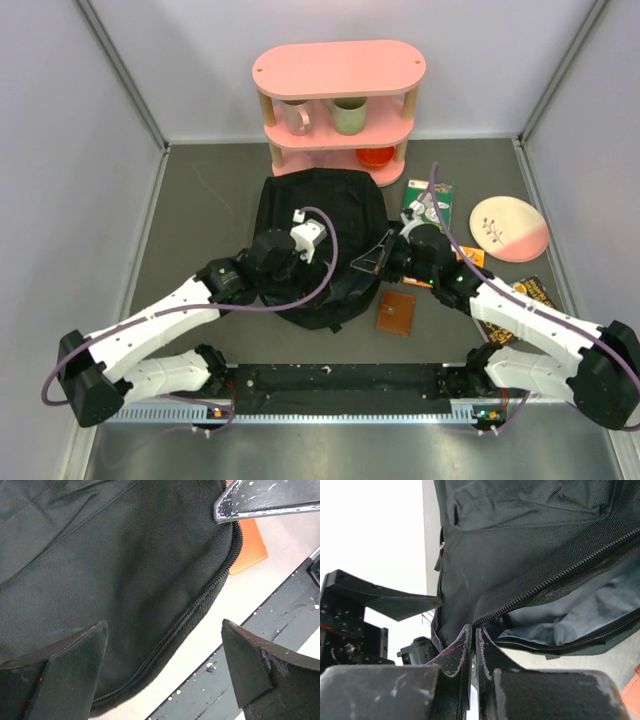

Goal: Pack the student bag
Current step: Unzip the student bag at the center of the board.

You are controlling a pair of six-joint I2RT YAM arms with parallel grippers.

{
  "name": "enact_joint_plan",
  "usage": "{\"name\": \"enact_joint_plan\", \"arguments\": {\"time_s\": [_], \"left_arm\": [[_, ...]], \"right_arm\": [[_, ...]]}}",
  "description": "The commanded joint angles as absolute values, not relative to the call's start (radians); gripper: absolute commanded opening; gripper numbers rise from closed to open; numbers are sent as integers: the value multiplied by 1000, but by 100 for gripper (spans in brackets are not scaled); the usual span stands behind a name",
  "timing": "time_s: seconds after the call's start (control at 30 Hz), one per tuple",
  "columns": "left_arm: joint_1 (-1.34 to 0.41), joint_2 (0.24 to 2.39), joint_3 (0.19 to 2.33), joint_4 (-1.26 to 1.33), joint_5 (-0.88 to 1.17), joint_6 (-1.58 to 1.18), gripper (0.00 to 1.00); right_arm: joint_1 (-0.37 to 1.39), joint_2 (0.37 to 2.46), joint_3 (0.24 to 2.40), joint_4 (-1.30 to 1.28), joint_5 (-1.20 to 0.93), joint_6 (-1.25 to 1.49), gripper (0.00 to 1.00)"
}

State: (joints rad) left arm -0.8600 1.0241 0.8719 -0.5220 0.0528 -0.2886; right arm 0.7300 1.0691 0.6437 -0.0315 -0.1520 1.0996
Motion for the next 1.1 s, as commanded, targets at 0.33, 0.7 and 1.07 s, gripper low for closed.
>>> {"name": "enact_joint_plan", "arguments": {"time_s": [0.33,0.7,1.07], "left_arm": [[-897,1183,931,-453,-87,-311,59],[-881,1247,899,-718,-379,-468,1],[-880,977,928,-502,-131,-520,99]], "right_arm": [[723,1034,744,-43,-190,1016,0],[666,960,716,-308,-74,937,82],[145,882,675,-455,-213,766,87]]}}
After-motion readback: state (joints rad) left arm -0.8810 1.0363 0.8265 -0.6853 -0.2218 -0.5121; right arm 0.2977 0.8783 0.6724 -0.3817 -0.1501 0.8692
